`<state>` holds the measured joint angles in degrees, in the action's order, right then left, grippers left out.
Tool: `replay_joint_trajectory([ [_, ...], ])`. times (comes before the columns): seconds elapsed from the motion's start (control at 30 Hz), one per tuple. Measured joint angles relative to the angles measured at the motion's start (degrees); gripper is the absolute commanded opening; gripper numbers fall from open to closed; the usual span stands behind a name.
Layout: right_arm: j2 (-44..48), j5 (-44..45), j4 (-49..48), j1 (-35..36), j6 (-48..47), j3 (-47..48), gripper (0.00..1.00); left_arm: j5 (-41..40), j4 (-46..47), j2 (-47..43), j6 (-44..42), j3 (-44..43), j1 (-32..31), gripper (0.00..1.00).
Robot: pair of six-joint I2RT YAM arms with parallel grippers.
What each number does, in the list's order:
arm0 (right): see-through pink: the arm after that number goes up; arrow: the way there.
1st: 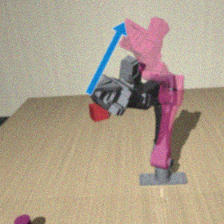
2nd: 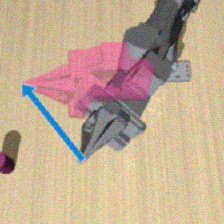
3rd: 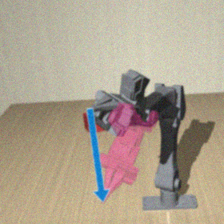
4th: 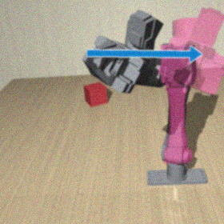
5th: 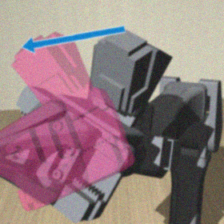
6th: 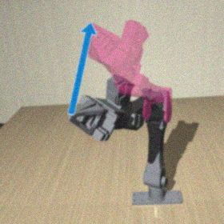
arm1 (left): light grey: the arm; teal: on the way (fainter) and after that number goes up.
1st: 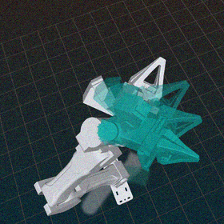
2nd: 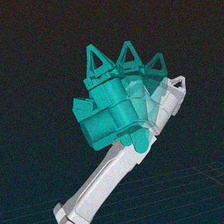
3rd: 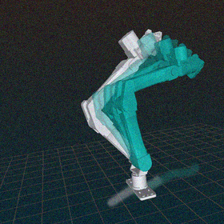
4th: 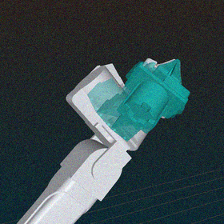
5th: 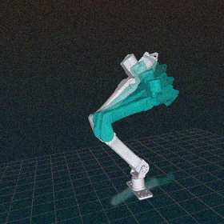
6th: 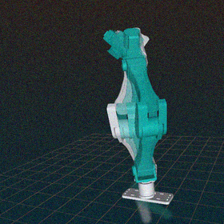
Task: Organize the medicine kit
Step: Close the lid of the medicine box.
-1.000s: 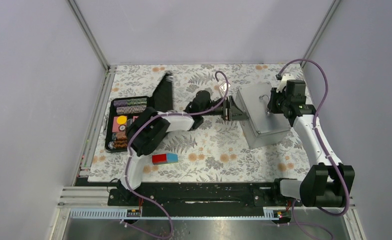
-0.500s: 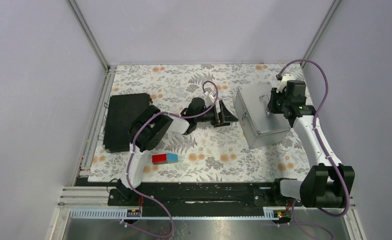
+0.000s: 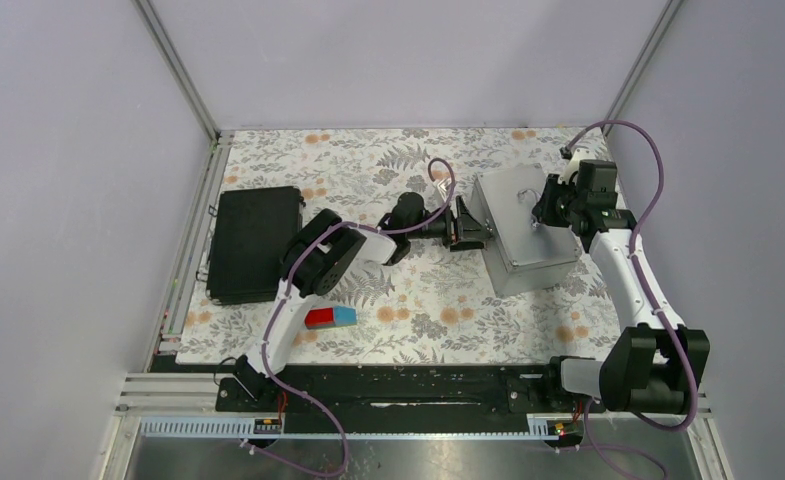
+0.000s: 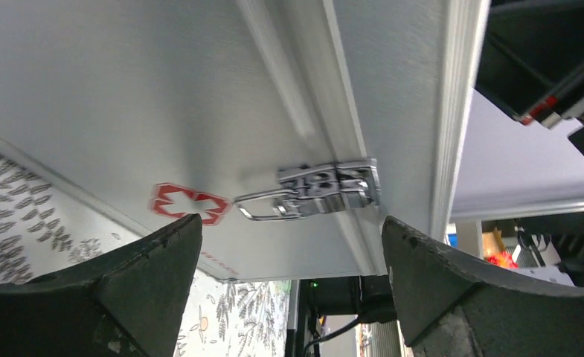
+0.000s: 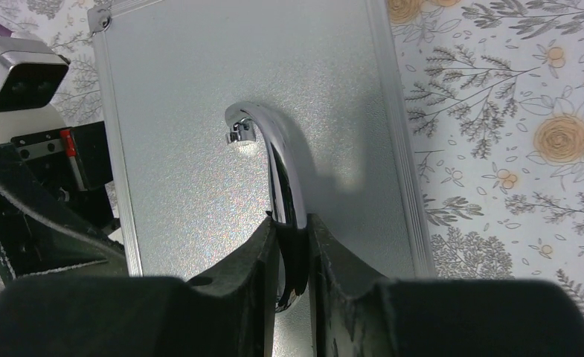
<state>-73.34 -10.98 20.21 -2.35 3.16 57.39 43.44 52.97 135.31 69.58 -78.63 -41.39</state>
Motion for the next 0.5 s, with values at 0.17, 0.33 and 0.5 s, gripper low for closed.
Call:
replay_joint_trajectory([
  [0.17,-0.8,-1.7,0.2,-0.1,1.4,0.6,0.02,2.4,4.0,0.0,1.6,-0.1,0.1,0.83],
  [0.33,-1.0,-2.2,0.1,-0.2,1.7,0.6,0.02,3.4,5.8,-0.6,1.7,0.1,0.2,0.79],
  [0.5,-1.0,-2.3,-0.1,-0.2,1.7,0.4,0.02,3.2,6.8,-3.2,1.2,2.0,0.6,0.79],
])
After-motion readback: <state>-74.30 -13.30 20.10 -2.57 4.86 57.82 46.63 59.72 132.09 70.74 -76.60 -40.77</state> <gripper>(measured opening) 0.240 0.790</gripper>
